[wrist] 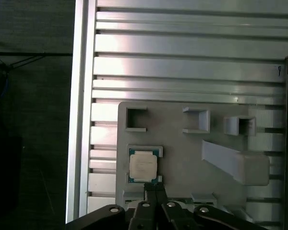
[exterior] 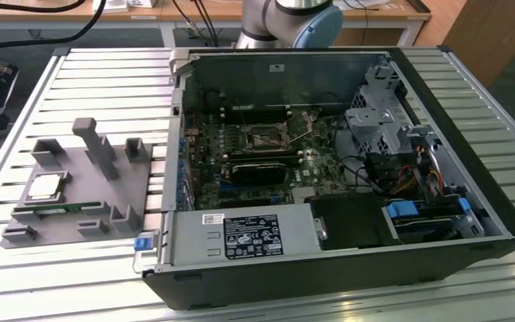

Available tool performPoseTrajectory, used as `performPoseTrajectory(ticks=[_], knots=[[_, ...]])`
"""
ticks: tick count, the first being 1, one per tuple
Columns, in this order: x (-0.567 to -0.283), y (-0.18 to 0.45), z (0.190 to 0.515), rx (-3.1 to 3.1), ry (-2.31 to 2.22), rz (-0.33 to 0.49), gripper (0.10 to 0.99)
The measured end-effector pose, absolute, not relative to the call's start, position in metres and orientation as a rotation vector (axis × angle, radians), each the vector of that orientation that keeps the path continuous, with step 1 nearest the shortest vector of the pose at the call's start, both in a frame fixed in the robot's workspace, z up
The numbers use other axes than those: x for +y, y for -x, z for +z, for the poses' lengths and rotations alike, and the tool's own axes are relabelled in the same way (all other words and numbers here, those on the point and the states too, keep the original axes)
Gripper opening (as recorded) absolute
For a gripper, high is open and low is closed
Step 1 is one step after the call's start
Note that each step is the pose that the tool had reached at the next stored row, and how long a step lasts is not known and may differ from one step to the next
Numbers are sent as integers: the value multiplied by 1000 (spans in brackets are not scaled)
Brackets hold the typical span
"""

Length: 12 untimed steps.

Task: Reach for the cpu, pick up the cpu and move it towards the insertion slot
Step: 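Pick up the cpu and move it towards the insertion slot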

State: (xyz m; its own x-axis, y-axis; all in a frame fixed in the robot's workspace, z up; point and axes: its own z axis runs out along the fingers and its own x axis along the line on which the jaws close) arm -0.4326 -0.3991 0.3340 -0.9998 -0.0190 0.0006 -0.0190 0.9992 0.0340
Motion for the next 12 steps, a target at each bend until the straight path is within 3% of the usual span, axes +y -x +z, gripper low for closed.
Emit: performPoseTrajectory(ticks=[1, 3, 4, 6, 7, 10, 11, 12], knots=[[-399, 433, 333, -3140, -30, -53, 114], [-399, 433, 330, -3140, -30, -52, 231], [-399, 433, 328, -3140, -30, -52, 231], [-400, 433, 324, -3140, -30, -52, 353], [-400, 433, 322, -3140, -30, -52, 353], [-400, 433, 317, -3140, -30, -52, 525], [-401, 433, 315, -3140, -30, -52, 525], [-401, 433, 313, -3140, -30, -52, 584]])
